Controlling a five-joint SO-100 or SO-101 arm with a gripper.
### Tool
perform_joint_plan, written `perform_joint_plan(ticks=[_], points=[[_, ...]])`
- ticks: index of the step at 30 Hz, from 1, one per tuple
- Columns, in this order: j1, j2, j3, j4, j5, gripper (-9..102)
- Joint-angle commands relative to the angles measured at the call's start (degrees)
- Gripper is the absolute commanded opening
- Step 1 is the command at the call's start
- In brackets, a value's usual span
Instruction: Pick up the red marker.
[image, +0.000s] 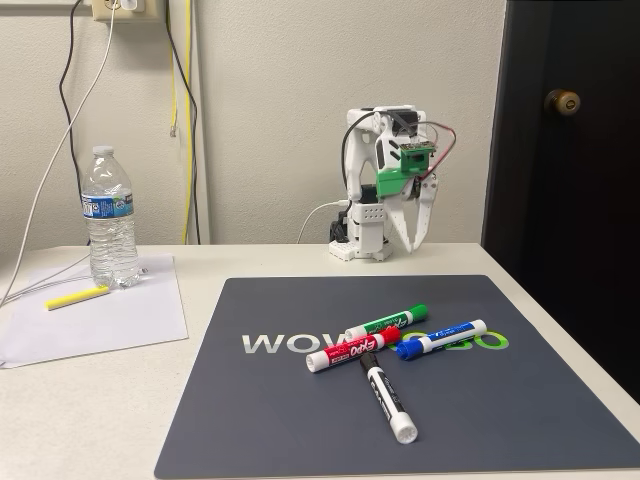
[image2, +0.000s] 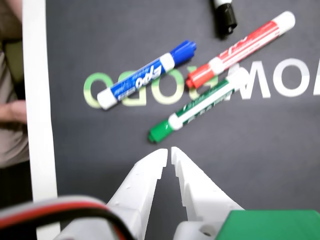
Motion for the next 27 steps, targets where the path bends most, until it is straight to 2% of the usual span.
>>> perform_joint_plan(ticks=[1, 6, 13, 18, 22, 27], points=[[1.5, -6.2, -9.2, 0.3, -0.3, 0], [3.5, -17.7, -21.4, 2.4, 1.2, 0], [8.0, -26.5, -30.8, 1.9, 6.5, 0], [11.2, -36.0, -44.4, 7.2, 10.9, 0], [13.4, -48.6, -64.7, 16.5, 13.2, 0], [15.6, -76.6, -112.2, 33.2, 15.1, 0]])
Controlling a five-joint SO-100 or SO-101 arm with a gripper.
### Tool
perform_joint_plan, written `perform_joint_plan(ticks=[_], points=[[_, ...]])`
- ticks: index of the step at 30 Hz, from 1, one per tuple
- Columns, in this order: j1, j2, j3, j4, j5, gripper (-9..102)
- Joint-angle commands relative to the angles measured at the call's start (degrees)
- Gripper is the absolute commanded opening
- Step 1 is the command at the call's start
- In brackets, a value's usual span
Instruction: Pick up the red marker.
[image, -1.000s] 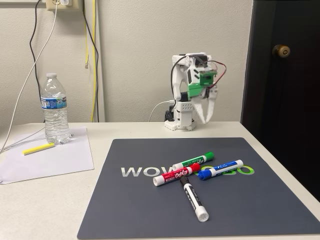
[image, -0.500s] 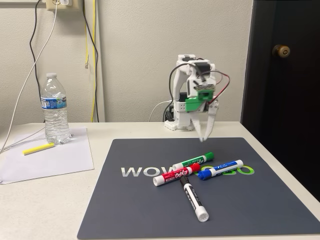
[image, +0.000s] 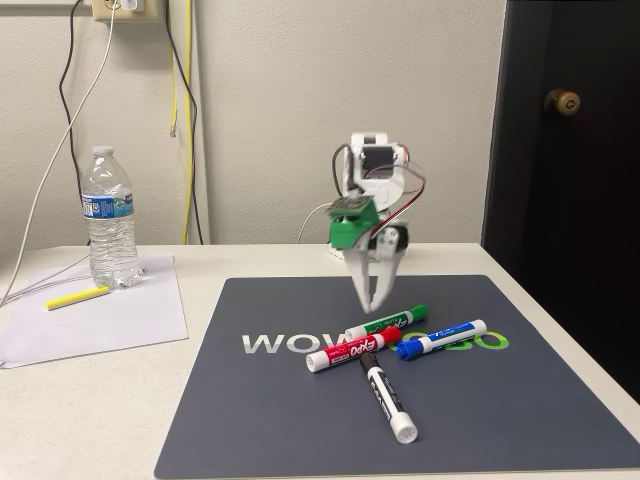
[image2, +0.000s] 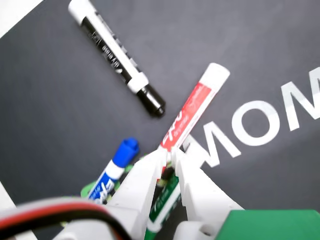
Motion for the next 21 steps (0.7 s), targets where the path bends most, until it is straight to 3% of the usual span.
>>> perform_joint_plan(ticks=[1, 15, 21], points=[[1.6, -7.9, -21.2, 7.4, 1.5, 0], [4.0, -10.5, -21.1, 5.3, 9.1, 0], [3.6, -11.6, -21.1, 4.8, 10.5, 12]])
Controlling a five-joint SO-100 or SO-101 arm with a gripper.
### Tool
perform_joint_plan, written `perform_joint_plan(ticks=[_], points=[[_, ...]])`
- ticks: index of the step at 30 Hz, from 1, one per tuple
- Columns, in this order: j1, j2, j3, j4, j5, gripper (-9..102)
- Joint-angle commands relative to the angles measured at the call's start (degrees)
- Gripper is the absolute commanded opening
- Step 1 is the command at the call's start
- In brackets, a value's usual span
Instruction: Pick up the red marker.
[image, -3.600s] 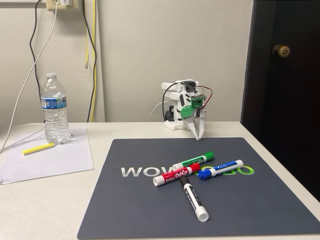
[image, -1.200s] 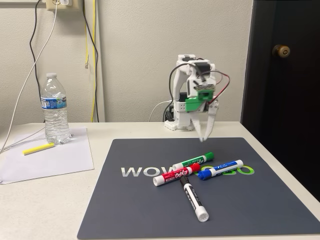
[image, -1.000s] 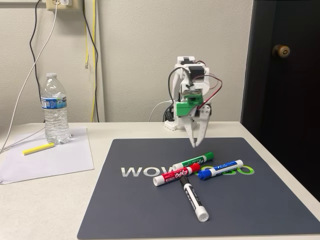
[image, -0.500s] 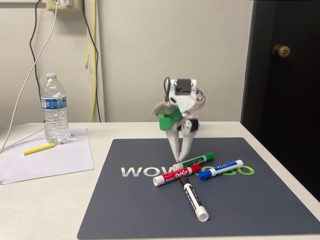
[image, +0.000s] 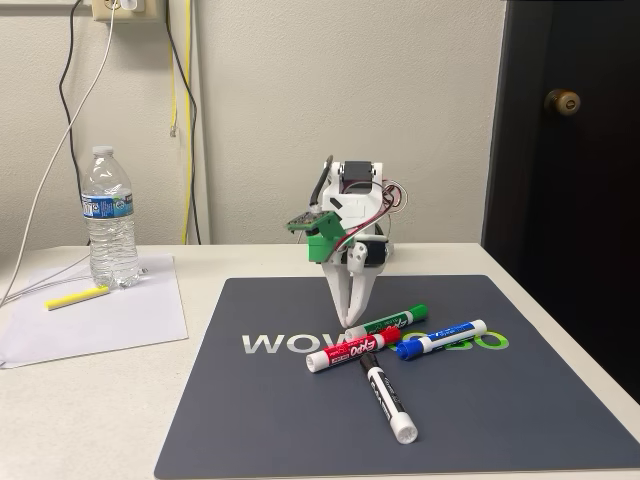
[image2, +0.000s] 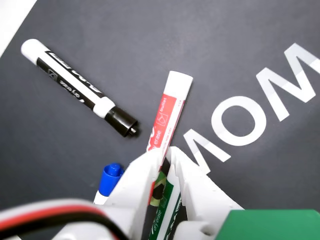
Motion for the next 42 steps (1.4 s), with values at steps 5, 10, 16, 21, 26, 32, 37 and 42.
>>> perform_joint_plan(ticks=[5, 10, 16, 21, 26, 32, 37, 42], points=[[-1.0, -0.3, -2.4, -1.1, 1.1, 23], [-1.6, -1.3, -2.4, -1.8, 1.8, 24], [-1.7, -3.3, -2.4, -2.1, 1.3, 25], [-1.7, -5.2, -2.4, -2.5, 1.1, 24], [-1.5, -5.9, -2.4, -2.5, 0.4, 16], [-1.7, -6.1, -2.9, -1.8, 0.4, 4], [-1.6, -5.4, -3.0, -1.9, 0.5, 3], [-1.6, -5.3, -3.0, -1.7, 0.4, 3]])
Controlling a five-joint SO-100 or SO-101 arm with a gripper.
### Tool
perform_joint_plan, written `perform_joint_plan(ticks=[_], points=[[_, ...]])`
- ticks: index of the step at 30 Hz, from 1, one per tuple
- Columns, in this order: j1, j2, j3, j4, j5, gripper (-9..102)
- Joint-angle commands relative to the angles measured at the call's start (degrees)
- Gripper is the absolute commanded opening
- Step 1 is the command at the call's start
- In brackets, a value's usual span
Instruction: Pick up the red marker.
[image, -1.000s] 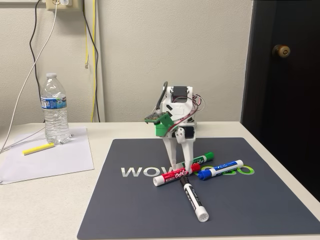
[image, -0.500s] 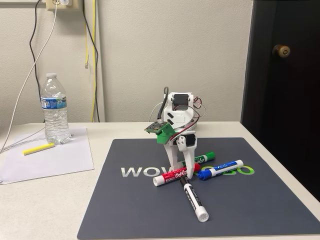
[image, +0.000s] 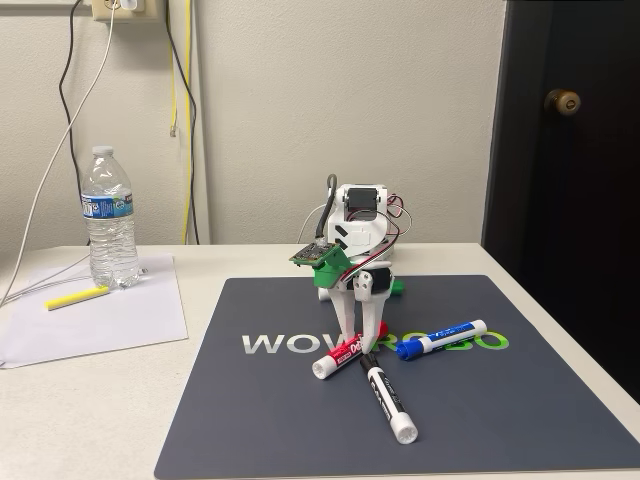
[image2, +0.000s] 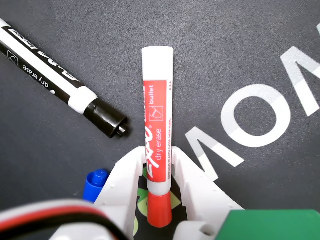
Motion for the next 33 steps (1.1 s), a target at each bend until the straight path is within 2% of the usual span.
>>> perform_joint_plan(ticks=[1, 6, 11, 15, 20, 28, 30, 33], points=[[-0.4, 1.2, -2.1, 0.2, -0.3, 3], [-0.1, 3.8, -2.1, 1.2, -0.1, 4], [0.0, 12.8, -1.3, 6.0, 1.1, 3], [-1.3, 29.0, 14.1, 6.0, 5.1, 3], [-3.4, 49.1, 27.4, 6.1, 18.0, 3], [-13.8, 72.8, 45.4, 5.8, 37.4, 3], [-16.3, 77.1, 51.7, 3.9, 40.5, 3], [-17.8, 87.7, 69.3, -5.8, 45.3, 3]])
